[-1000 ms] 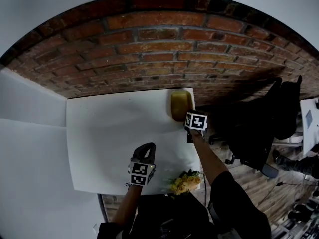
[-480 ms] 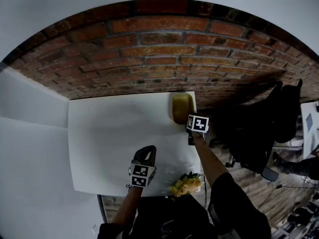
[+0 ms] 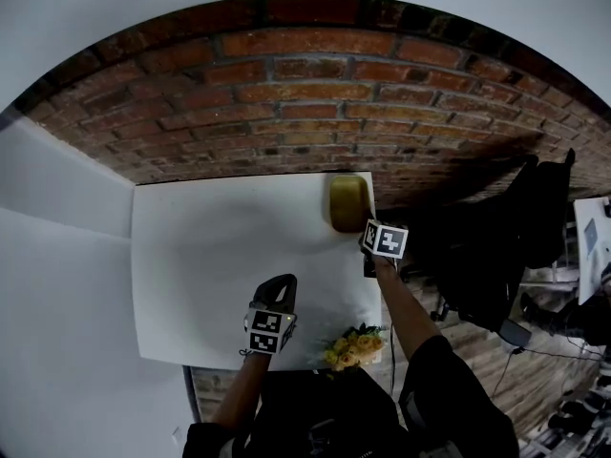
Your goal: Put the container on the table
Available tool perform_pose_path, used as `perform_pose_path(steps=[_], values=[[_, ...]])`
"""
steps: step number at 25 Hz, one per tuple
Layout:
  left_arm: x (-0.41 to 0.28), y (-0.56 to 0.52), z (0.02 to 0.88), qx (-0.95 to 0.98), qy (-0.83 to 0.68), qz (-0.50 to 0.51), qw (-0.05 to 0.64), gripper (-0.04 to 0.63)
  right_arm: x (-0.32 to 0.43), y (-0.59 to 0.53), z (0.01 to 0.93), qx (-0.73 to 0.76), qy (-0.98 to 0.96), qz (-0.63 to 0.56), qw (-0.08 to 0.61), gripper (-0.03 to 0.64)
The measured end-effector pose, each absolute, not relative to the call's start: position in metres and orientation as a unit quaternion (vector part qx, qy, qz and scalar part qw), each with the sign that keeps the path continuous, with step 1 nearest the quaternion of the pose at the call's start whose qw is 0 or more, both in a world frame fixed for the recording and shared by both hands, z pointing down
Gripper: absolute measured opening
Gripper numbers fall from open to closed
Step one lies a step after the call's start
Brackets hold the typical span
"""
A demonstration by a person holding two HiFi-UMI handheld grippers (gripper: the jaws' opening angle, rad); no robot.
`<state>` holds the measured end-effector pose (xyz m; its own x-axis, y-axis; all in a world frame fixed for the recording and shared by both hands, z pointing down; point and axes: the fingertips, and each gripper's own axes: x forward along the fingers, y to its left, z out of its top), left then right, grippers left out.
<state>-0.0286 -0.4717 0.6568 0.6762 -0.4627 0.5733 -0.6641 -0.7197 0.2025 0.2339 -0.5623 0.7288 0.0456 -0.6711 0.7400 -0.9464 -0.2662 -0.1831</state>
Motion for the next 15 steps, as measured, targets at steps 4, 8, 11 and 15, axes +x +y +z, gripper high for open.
perform_pose_path(steps=[4,8,11,15], values=[[-0.030,-0.470,0.646,0.893,-0.323,0.244,0.195,0.020,0.223,-0.558,0.690,0.693,-0.617,0.338,0.159,0.118],[-0.031,-0.467,0.632,0.894,-0.331,0.236,0.189,0.020,0.206,-0.550,0.646,0.686,-0.654,0.293,0.128,0.118],[-0.032,-0.467,0.618,0.894,-0.342,0.225,0.183,0.020,0.194,-0.542,0.615,0.676,-0.679,0.261,0.118,0.094],[-0.033,-0.461,0.601,0.894,-0.352,0.214,0.176,0.020,0.182,-0.522,0.583,0.664,-0.697,0.253,0.098,0.038]])
